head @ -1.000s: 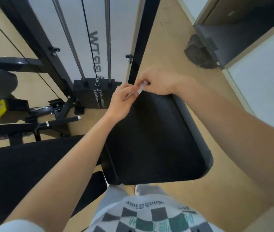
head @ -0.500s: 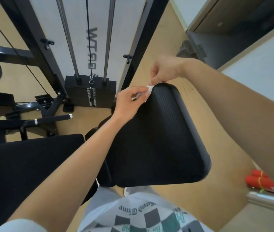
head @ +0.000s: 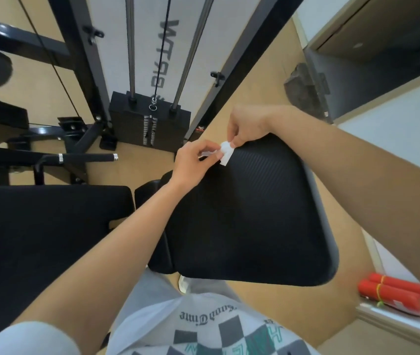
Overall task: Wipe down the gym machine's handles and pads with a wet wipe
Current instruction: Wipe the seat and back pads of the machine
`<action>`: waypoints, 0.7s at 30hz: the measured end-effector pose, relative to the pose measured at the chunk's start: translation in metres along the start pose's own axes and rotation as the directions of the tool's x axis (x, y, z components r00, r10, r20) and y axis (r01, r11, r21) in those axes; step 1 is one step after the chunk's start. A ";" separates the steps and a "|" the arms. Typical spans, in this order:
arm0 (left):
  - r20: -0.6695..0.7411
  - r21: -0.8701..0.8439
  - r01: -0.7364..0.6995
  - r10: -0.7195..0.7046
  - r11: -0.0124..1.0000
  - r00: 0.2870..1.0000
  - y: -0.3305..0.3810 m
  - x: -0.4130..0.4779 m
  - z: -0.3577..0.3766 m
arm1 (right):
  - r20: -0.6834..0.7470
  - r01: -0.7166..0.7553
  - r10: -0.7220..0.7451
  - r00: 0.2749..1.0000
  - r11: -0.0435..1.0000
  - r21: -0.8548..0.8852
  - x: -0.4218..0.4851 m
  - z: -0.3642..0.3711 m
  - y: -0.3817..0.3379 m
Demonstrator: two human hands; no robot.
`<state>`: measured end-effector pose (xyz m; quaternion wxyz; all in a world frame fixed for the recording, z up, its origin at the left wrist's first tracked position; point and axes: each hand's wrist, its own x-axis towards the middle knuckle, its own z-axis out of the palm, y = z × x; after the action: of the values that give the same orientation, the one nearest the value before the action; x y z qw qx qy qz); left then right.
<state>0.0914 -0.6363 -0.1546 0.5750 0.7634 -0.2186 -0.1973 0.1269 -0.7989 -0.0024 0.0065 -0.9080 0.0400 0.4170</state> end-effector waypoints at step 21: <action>-0.113 0.014 0.436 -0.432 0.900 0.895 -0.137 -0.040 -0.032 | 0.224 0.062 -0.059 0.973 0.998 -0.006 0.138 0.076 -0.089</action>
<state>0.0907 -0.5555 -0.2759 0.5125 0.8133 -0.0158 -0.2751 0.1664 -0.7156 -0.1585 0.0176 -0.8560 0.0084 0.5166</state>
